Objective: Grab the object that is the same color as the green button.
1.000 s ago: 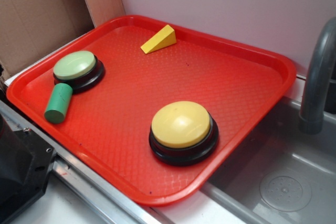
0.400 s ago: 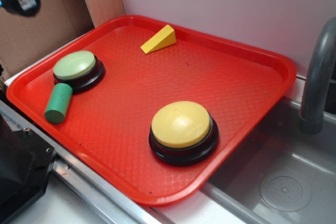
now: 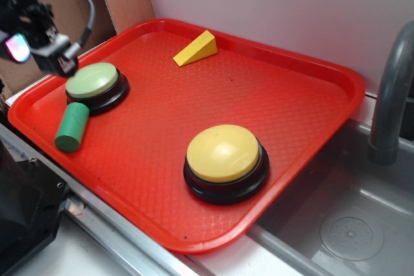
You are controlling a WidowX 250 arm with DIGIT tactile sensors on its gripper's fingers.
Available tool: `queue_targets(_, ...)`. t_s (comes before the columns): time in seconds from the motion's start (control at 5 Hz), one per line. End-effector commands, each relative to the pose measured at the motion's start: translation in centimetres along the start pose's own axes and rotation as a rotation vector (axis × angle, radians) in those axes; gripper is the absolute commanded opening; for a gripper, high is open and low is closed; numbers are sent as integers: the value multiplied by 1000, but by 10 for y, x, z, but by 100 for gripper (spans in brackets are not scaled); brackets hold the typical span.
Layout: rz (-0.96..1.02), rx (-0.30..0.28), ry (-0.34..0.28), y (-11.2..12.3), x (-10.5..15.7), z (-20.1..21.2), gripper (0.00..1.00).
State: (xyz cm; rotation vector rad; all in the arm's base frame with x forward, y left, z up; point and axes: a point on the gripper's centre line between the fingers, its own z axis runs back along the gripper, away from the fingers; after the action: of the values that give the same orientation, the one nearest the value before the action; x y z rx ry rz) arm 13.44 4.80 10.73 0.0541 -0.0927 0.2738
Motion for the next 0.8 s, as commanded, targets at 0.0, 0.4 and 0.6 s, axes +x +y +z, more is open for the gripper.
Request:
queue_targets(0.0,126,89,-33,15,18,-44,100)
queue_targets(0.4,233,73,-13,24,14,-76,100)
queue_targets(0.6,221,41,-12,21,14,-88,100)
